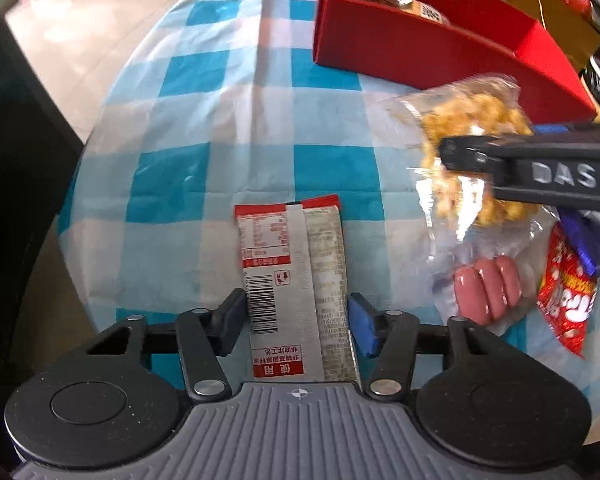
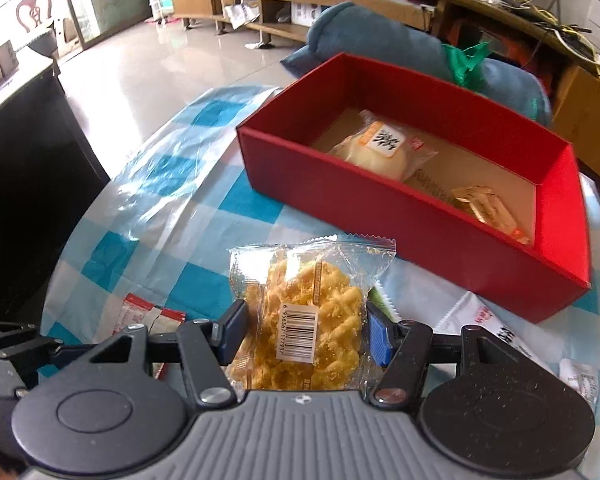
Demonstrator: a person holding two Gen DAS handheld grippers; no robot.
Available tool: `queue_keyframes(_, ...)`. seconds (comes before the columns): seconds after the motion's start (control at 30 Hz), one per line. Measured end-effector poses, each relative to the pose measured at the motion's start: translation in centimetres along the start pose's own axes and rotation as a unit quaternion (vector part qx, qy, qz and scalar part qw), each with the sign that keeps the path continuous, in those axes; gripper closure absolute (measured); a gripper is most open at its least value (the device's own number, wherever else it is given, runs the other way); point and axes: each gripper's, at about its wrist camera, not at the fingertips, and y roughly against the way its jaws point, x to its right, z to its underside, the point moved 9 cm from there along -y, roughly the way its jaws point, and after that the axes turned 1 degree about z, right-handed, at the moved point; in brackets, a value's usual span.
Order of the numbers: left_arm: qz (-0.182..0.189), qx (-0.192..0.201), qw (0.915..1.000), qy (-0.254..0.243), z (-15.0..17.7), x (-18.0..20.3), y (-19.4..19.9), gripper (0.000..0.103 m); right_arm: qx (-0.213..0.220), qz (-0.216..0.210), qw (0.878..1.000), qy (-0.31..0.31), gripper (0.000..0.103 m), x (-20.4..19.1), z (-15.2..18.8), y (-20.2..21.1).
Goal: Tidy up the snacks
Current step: 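Grasp the yellow waffle bag with the right tool while the left tool grasps the strip packet, then carry the waffle bag and the strip packet over the red box with both tools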
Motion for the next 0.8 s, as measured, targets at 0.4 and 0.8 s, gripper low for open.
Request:
queue_keyframes(0.4,0.021,0.016,0.9995,0.015,-0.1,0.5,1.1,0.046,0.033,-0.006,0.999,-0.033,0.047,1.7,-0.8,2.5)
queue_keyframes(0.8,0.028,0.068,0.9972,0.01,-3.0,1.4,3.4,0.045,0.048,-0.001,0.998,-0.048,0.047,3.0,-1.1,3.8)
